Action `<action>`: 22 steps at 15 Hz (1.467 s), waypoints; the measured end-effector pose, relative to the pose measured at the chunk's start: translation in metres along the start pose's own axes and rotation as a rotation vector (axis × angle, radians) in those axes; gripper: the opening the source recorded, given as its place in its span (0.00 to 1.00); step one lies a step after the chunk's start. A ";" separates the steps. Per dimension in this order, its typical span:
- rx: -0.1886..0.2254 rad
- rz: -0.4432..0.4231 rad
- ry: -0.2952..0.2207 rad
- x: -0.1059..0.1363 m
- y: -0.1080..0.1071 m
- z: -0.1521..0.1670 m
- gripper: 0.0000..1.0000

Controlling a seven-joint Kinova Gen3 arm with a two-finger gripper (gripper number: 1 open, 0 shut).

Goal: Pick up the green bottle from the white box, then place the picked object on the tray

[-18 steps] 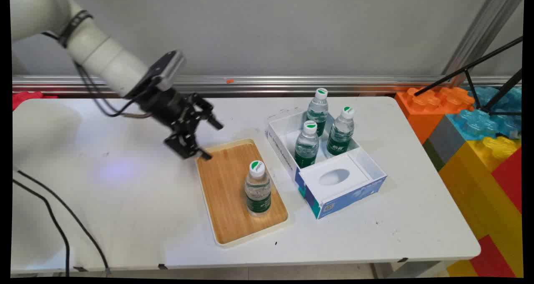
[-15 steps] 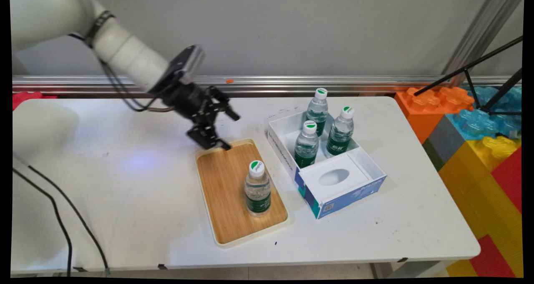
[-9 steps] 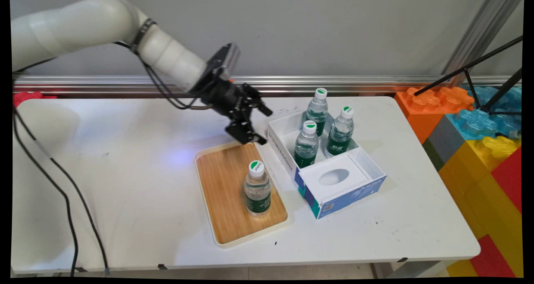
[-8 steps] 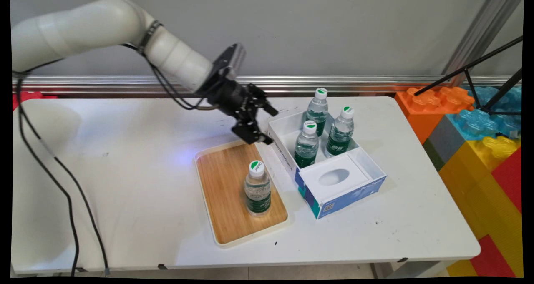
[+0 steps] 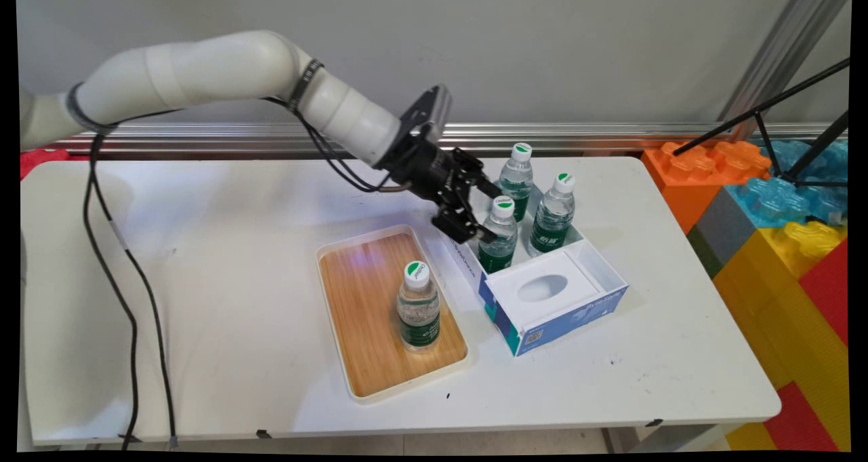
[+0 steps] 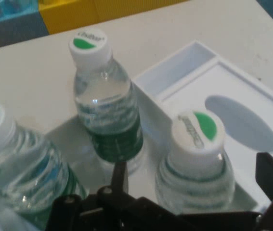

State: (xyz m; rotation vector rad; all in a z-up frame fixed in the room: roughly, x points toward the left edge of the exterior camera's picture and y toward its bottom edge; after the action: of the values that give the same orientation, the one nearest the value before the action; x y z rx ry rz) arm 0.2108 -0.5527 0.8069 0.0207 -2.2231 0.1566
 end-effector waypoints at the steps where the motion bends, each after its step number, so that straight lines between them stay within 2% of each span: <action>1: -0.002 -0.003 0.005 0.000 -0.001 0.007 1.00; 4: -0.008 -0.014 0.012 -0.002 -0.004 0.024 1.00; 11: -0.009 -0.041 -0.008 -0.015 -0.007 0.042 1.00; 12: -0.008 -0.045 -0.009 -0.015 -0.007 0.043 0.00; 18: -0.003 -0.087 -0.004 -0.015 -0.009 0.039 0.00; 22: 0.016 -0.112 0.018 -0.004 -0.012 0.027 0.00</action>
State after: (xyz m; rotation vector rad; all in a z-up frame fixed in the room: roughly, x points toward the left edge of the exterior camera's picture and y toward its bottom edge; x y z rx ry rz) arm 0.1926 -0.5684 0.7891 0.1514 -2.1970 0.1120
